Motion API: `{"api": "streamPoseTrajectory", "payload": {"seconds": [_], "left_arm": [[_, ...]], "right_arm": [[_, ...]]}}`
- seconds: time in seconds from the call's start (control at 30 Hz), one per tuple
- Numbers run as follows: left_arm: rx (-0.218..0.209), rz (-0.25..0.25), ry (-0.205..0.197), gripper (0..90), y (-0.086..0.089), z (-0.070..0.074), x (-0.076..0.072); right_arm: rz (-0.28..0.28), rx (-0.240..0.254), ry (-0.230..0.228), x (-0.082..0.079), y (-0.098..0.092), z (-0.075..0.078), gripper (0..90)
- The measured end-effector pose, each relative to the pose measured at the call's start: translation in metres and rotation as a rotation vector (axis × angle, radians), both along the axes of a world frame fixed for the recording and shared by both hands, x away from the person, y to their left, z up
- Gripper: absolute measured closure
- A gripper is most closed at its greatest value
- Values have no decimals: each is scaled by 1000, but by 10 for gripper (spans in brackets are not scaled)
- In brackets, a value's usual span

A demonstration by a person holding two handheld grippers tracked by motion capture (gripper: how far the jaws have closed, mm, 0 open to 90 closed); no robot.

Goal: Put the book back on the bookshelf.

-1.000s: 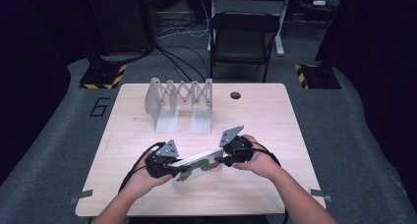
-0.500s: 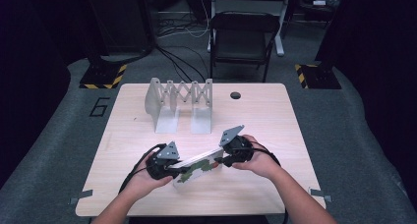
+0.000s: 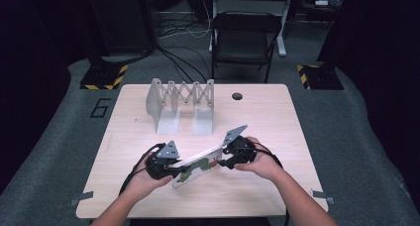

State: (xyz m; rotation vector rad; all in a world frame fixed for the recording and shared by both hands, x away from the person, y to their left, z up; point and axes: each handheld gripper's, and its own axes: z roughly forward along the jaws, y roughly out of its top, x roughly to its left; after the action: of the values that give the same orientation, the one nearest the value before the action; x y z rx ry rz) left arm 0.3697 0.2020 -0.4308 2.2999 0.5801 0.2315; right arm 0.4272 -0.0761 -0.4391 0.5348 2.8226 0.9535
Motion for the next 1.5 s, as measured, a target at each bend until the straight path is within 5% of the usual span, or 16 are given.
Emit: {"api": "streamPoseTrajectory", "payload": {"seconds": [0.43, 1.0, 1.5], "left_arm": [[-15, 91, 8, 758, 18, 7, 11], [-12, 181, -24, 757, 39, 35, 24], [-16, 235, -35, 757, 55, 49, 35]], "right_arm": [[-28, 0, -5, 1, -1, -4, 496], [-79, -7, -32, -3, -3, -1, 497], [-116, 14, -4, -4, -5, -8, 493]]}}
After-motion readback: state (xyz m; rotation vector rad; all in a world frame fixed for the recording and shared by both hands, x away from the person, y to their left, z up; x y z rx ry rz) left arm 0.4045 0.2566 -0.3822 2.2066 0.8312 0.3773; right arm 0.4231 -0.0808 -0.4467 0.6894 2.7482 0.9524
